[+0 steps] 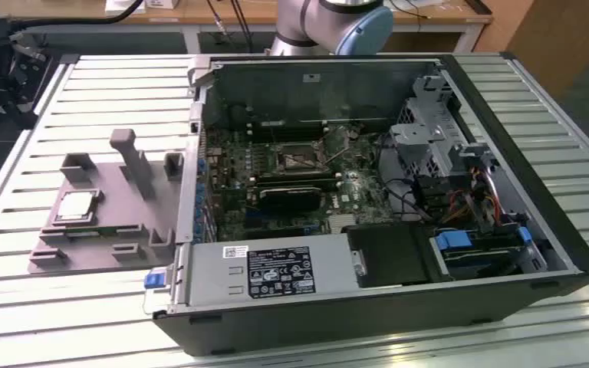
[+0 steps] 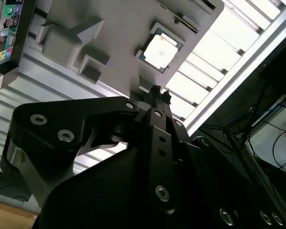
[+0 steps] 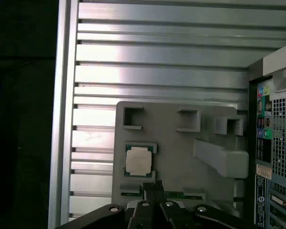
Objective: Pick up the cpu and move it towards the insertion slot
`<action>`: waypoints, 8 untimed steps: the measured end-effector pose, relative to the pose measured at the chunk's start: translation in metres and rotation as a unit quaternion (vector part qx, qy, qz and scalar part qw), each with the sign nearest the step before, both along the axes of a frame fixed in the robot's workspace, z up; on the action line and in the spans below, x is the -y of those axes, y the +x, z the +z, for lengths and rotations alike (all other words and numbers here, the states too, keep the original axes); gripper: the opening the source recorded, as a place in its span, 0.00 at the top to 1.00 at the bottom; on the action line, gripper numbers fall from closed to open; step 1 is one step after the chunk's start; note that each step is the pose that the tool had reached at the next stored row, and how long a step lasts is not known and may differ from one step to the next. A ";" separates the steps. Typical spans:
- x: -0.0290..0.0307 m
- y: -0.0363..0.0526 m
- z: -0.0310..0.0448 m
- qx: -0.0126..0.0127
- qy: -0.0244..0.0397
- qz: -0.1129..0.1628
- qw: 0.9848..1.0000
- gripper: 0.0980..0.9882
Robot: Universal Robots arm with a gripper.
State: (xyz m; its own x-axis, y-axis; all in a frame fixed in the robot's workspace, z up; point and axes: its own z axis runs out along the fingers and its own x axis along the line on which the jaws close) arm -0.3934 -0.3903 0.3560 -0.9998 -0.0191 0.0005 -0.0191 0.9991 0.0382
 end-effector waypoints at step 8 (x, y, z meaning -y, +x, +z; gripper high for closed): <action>0.0000 0.0000 0.0000 0.000 0.000 0.000 1.000 1.00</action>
